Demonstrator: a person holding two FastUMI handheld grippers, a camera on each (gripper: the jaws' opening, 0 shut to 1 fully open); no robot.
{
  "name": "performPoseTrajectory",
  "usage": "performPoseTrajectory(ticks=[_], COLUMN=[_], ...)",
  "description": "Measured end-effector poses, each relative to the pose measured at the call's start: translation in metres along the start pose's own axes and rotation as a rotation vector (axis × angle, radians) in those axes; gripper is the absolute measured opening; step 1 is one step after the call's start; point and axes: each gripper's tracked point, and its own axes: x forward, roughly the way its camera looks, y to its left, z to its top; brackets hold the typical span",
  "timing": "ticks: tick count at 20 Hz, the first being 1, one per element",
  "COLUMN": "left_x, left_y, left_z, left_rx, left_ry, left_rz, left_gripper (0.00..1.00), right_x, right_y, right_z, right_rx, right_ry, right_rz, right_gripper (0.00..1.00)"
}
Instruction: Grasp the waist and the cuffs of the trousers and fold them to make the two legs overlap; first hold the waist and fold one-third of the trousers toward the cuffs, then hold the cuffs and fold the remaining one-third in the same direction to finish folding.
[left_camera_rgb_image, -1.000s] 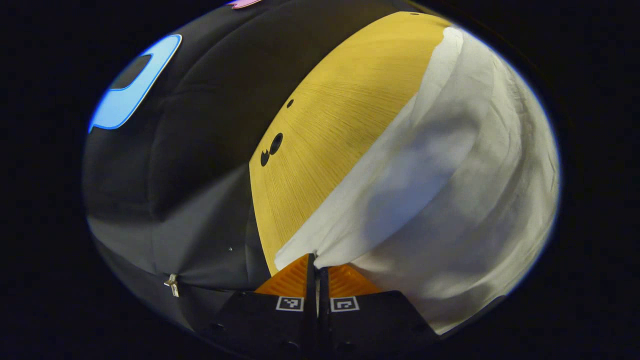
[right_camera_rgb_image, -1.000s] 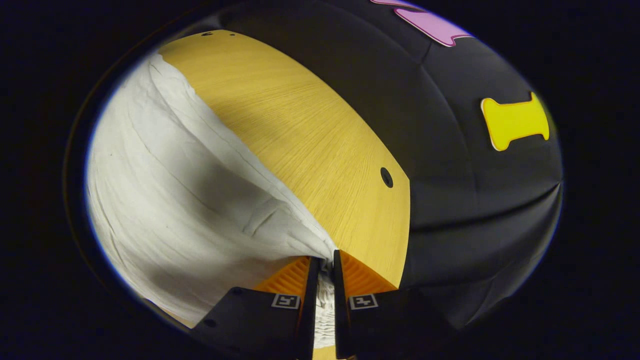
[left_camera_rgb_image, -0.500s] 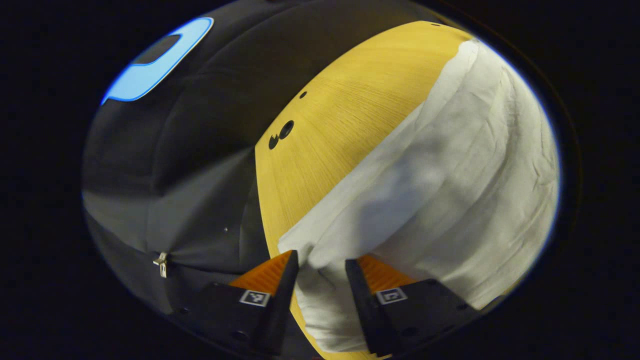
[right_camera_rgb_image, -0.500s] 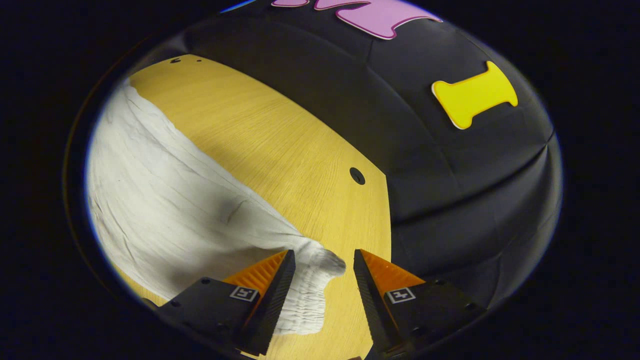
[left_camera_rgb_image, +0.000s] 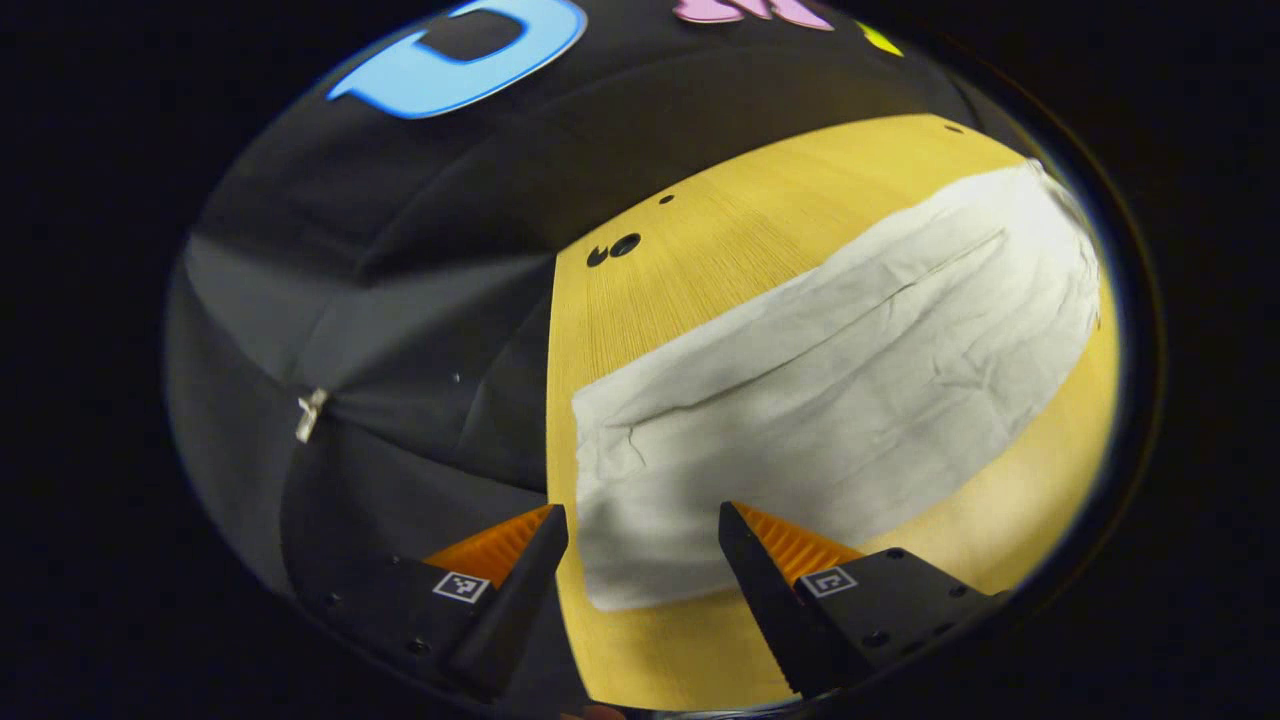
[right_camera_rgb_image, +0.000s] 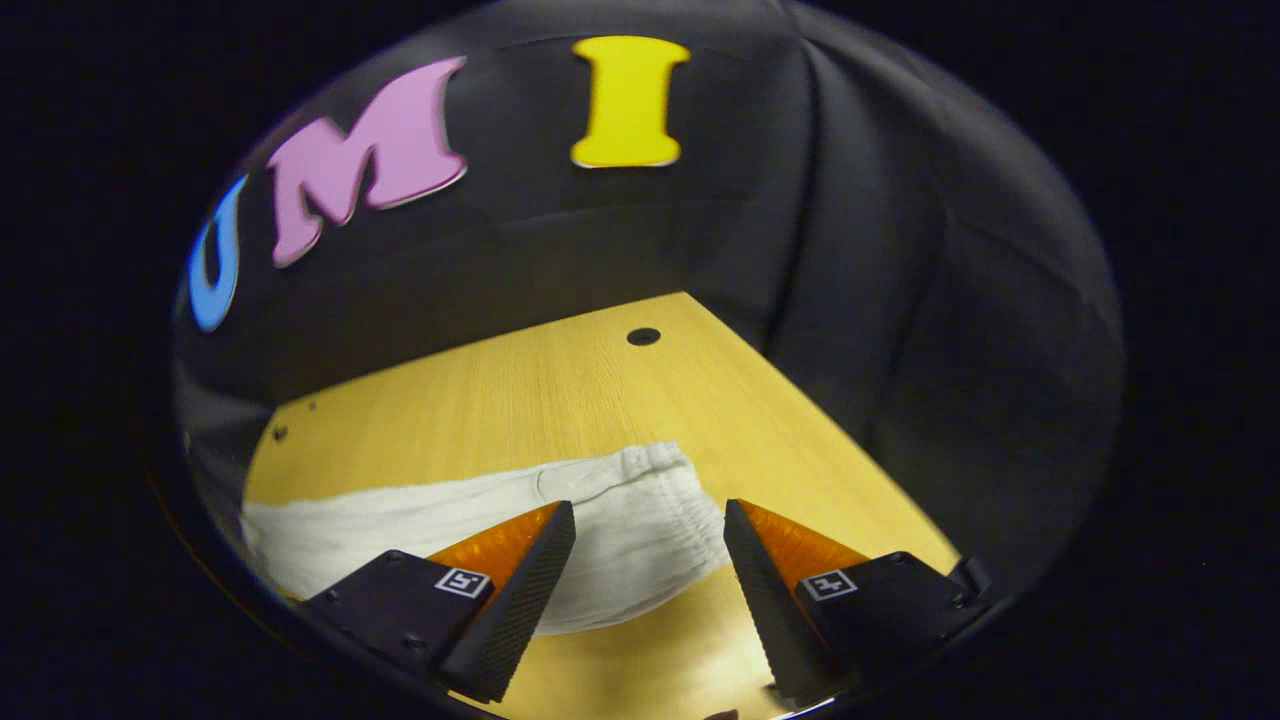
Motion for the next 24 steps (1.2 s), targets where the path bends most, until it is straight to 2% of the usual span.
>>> performPoseTrajectory(ticks=[2,4,5,6,7,9,12,15,16,17,18,19,21,22,23,24], left_x=[-0.016,-0.030,-0.036,-0.042,-0.046,-0.054,-0.060,-0.063,-0.063,-0.061,-0.059,-0.057,-0.053,-0.052,-0.050,-0.050], left_y=[-0.005,-0.010,-0.013,-0.016,-0.018,-0.023,-0.029,-0.041,-0.044,-0.048,-0.052,-0.057,-0.058,-0.057,-0.059,-0.062], left_z=[-0.010,-0.021,-0.025,-0.030,-0.032,-0.028,-0.015,-0.007,-0.007,-0.008,-0.007,-0.005,-0.001,0.000,0.001,0.003], left_rx=[-0.094,-0.177,-0.223,-0.273,-0.327,-0.429,-0.532,-0.554,-0.553,-0.551,-0.546,-0.540,-0.549,-0.559,-0.579,-0.609], left_ry=[0.009,0.024,0.038,0.051,0.060,0.047,-0.003,-0.025,-0.020,-0.015,-0.009,-0.004,-0.008,-0.010,-0.012,-0.016], left_rz=[-0.035,-0.067,-0.086,-0.104,-0.121,-0.155,-0.207,-0.236,-0.241,-0.244,-0.248,-0.249,-0.255,-0.254,-0.259,-0.272], left_gripper=[0.97,0.97,0.97,0.97,0.97,0.97,0.98,0.99,0.97,0.97,0.96,0.96,0.96,0.96,0.96,0.96], right_x=[0.005,0.013,0.015,0.021,0.025,0.038,0.058,0.074,0.076,0.079,0.079,0.080,0.077,0.076,0.080,0.081], right_y=[-0.010,-0.019,-0.022,-0.026,-0.028,-0.027,-0.025,-0.023,-0.024,-0.024,-0.028,-0.032,-0.038,-0.036,-0.029,-0.027], right_z=[-0.013,-0.031,-0.034,-0.041,-0.044,-0.044,-0.023,-0.019,-0.020,-0.021,-0.023,-0.029,-0.031,-0.030,-0.030,-0.029], right_rx=[0.225,0.351,0.397,0.442,0.499,0.611,0.688,0.661,0.630,0.593,0.551,0.446,0.396,0.405,0.445,0.491], right_ry=[0.041,0.077,0.095,0.110,0.115,0.117,0.037,0.026,0.026,0.028,0.033,0.051,0.053,0.059,0.059,0.053], right_rz=[-0.043,-0.096,-0.114,-0.136,-0.144,-0.133,-0.098,-0.117,-0.135,-0.158,-0.175,-0.211,-0.234,-0.209,-0.183,-0.170], right_gripper=[0.98,0.96,0.82,0.83,0.97,0.96,0.91,0.91,0.87,0.78,0.75,0.73,0.71,0.52,0.29,0.24])
